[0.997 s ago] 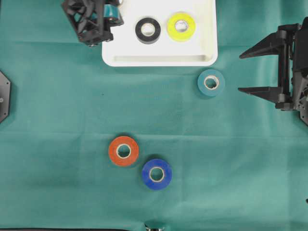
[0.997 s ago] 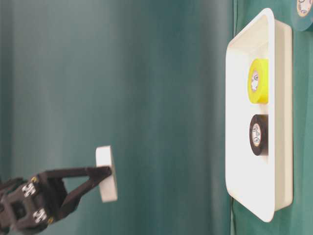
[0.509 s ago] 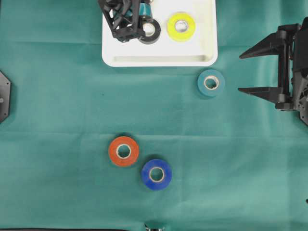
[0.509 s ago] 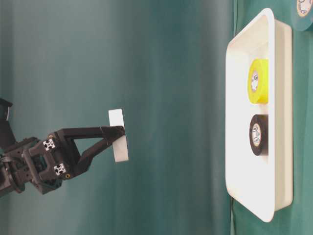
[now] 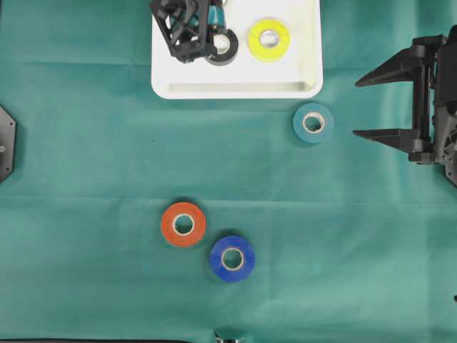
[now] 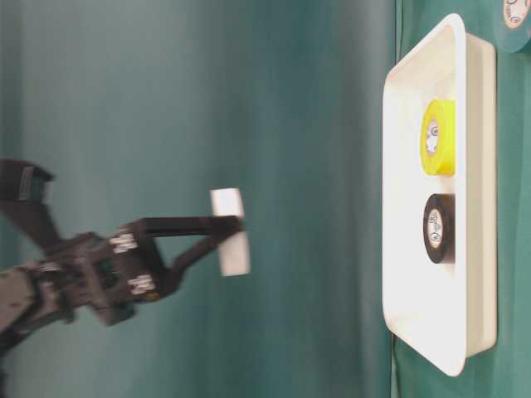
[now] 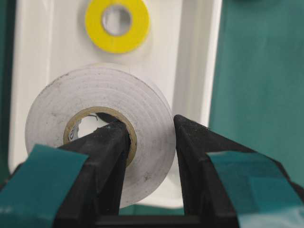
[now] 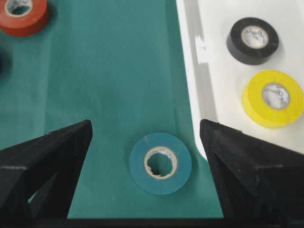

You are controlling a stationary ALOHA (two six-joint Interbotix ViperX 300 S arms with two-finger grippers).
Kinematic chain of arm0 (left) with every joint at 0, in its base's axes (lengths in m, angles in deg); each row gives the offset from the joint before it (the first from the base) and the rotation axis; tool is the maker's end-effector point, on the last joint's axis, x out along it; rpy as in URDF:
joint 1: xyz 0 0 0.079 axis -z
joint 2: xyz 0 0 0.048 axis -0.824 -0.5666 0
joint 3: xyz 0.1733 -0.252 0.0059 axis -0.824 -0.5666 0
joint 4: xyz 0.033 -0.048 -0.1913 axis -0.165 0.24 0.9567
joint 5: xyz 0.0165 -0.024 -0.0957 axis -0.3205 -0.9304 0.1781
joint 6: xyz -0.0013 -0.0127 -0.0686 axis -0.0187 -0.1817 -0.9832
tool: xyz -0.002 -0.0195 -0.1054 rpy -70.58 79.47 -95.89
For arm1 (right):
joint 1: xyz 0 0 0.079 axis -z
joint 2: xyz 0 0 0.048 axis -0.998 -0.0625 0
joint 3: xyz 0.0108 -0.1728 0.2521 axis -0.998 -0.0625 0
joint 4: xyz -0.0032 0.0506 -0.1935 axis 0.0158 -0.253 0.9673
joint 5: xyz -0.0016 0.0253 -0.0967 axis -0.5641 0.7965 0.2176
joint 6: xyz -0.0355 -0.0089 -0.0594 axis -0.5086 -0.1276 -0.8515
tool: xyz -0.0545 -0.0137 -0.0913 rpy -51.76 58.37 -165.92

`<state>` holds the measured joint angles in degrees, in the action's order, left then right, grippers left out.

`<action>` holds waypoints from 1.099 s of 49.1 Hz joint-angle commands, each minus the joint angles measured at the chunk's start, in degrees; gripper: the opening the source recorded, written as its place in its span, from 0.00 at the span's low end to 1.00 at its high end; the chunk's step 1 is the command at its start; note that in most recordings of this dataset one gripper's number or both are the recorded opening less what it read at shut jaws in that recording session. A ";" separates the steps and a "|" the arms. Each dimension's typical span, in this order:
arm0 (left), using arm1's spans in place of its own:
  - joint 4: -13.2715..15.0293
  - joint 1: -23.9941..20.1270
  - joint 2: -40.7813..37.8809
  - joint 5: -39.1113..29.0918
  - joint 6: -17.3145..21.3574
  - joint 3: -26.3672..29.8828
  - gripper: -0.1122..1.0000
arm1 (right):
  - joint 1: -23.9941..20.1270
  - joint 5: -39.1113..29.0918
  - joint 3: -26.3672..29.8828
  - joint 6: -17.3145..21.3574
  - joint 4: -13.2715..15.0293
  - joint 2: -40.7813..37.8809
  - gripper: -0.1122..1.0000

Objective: Pick up the tape from a random location and place it into the white case.
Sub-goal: 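Lower the white tape into the tray onto the black roll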

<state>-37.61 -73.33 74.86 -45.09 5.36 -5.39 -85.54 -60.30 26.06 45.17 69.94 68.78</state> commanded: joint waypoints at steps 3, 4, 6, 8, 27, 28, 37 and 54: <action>-0.09 -0.70 -0.53 4.31 0.00 -2.46 0.33 | 0.09 0.62 0.53 -0.09 0.09 -0.18 0.91; -0.09 -0.70 -0.88 4.92 0.00 -2.99 0.33 | 0.09 0.62 0.53 -0.09 0.09 -0.26 0.91; -0.09 -0.97 -1.49 6.33 0.00 -4.13 0.33 | 0.09 0.62 0.53 -0.09 0.09 -0.35 0.91; -0.09 -1.14 -2.37 7.73 0.00 -5.19 0.33 | 0.09 0.62 0.53 -0.09 0.09 -0.44 0.91; -0.09 -2.90 -8.09 18.72 -0.09 -11.34 0.33 | 0.18 0.62 0.53 -0.09 0.35 -0.97 0.91; -0.09 -2.99 -8.17 19.16 -0.18 -11.60 0.33 | 0.18 0.62 0.53 -0.09 0.35 -0.97 0.91; -0.09 -3.16 -8.44 20.83 -0.18 -12.39 0.33 | 0.35 0.62 0.53 -0.09 0.44 -0.97 0.91; -0.09 -3.16 -10.28 20.92 -0.09 -12.39 0.33 | 0.35 0.88 0.53 0.00 0.44 -0.97 0.91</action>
